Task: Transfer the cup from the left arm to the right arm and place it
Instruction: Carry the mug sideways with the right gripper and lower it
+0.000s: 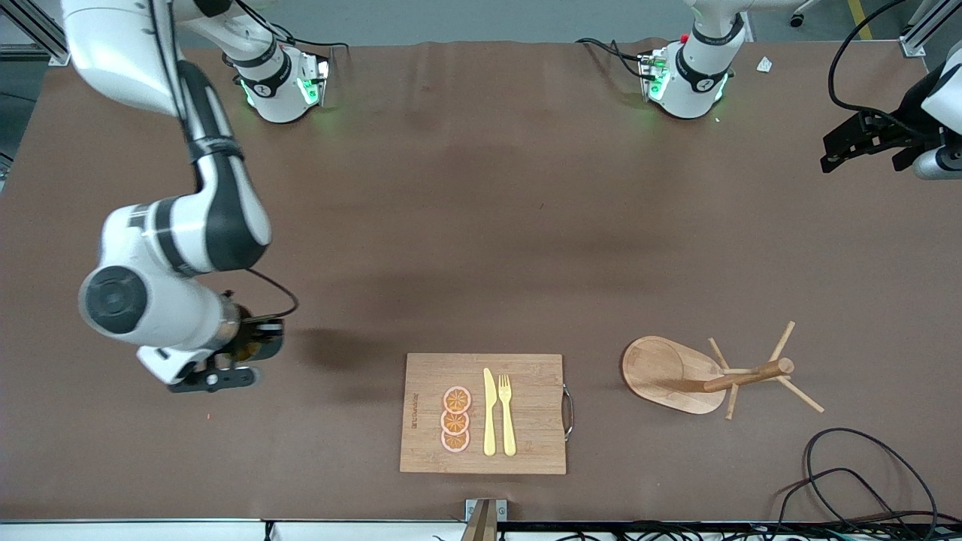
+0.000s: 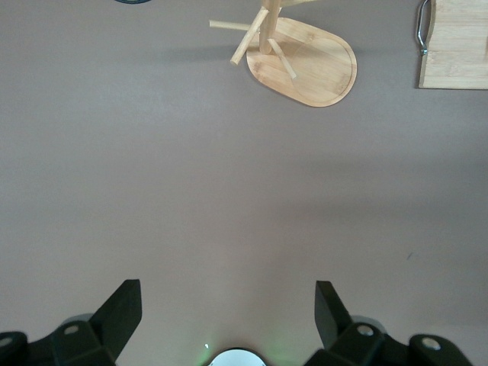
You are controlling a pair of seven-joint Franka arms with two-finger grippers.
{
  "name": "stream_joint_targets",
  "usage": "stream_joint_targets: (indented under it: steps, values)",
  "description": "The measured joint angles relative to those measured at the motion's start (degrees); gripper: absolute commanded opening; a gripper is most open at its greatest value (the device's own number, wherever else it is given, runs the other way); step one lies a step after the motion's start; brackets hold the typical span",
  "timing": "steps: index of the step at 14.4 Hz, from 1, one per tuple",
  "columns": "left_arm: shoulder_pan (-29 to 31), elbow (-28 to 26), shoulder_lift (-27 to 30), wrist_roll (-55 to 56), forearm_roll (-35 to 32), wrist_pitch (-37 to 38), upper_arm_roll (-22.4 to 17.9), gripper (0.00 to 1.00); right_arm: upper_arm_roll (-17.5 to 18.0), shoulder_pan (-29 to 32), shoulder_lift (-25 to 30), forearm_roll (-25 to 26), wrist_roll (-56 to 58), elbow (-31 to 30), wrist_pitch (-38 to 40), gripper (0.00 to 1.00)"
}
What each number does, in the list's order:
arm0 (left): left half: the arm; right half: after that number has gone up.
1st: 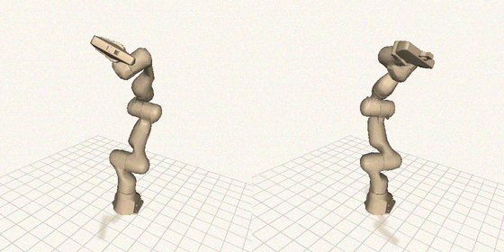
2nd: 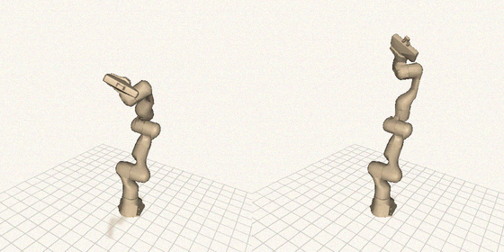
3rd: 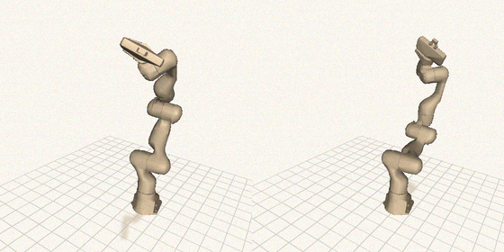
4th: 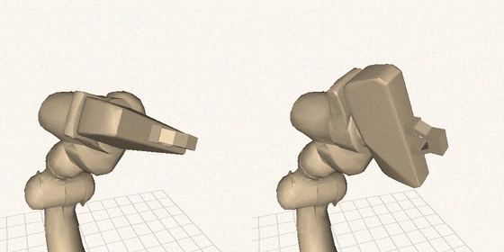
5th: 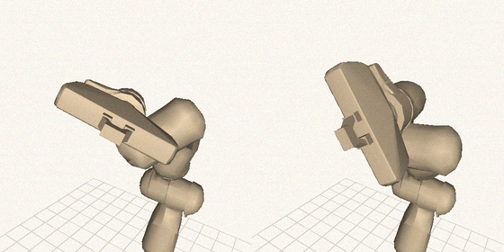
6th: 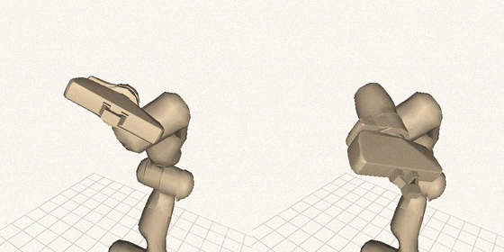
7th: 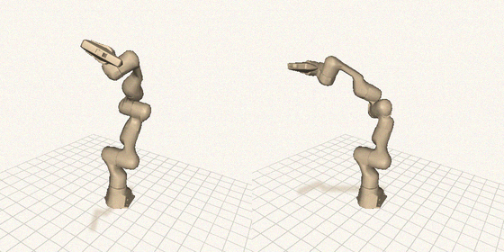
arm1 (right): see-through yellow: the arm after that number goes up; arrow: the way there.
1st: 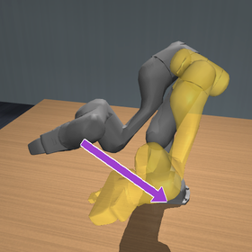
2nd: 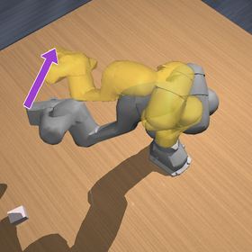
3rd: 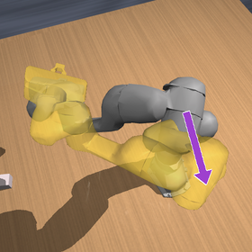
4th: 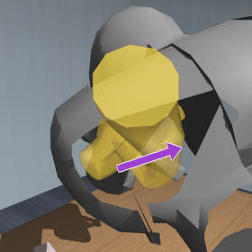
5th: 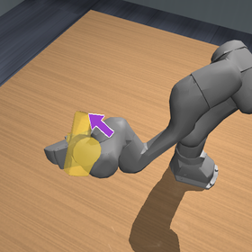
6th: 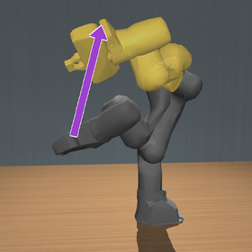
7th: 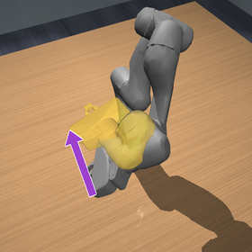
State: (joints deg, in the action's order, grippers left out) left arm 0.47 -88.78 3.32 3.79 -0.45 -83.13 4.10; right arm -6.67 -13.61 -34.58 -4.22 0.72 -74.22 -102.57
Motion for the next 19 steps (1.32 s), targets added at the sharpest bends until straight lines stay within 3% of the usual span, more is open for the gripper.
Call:
stream_joint_targets:
  steps: [3,7,13,14,15,16,17,18,19]
  values:
    - [-0.11,0.00,0.00,0.00,0.00,0.00,0.14,1.00,0.07,6.10,0.02,-0.27,10.34,-2.52,-1.24,0.01]
    - [-0.17,0.11,0.00,0.00,0.00,0.00,0.22,1.00,0.12,11.50,0.16,-0.39,21.61,-9.95,-10.82,0.01]
    - [-0.14,0.16,0.00,0.00,-0.01,0.00,0.17,1.00,0.35,14.13,0.20,-0.40,25.95,-21.06,-24.27,0.05]
    - [-0.12,0.16,0.00,0.00,-0.01,0.00,0.16,1.00,0.52,14.12,0.32,-0.39,25.95,-21.81,-25.06,0.12]
    - [-0.07,0.15,0.00,0.00,-0.01,0.00,0.14,1.00,0.58,14.09,0.70,-0.40,25.95,-22.15,-25.11,0.30]
    - [-0.03,0.16,0.00,0.00,-0.01,0.00,0.10,1.00,0.62,14.09,1.05,-0.40,25.95,-22.57,-25.09,0.50]
    - [-0.01,0.15,0.00,-0.01,-0.02,0.00,0.06,1.00,0.65,14.09,1.25,-0.40,25.94,-22.81,-25.06,0.79]
    - [0.00,0.15,0.00,-0.02,-0.03,0.00,0.05,1.00,0.68,14.09,1.34,-0.40,25.93,-22.84,-25.05,1.00]
    - [-0.01,0.15,0.00,-0.02,-0.03,0.00,0.07,1.00,0.69,14.09,1.45,-0.40,25.93,-22.79,-25.08,1.00]
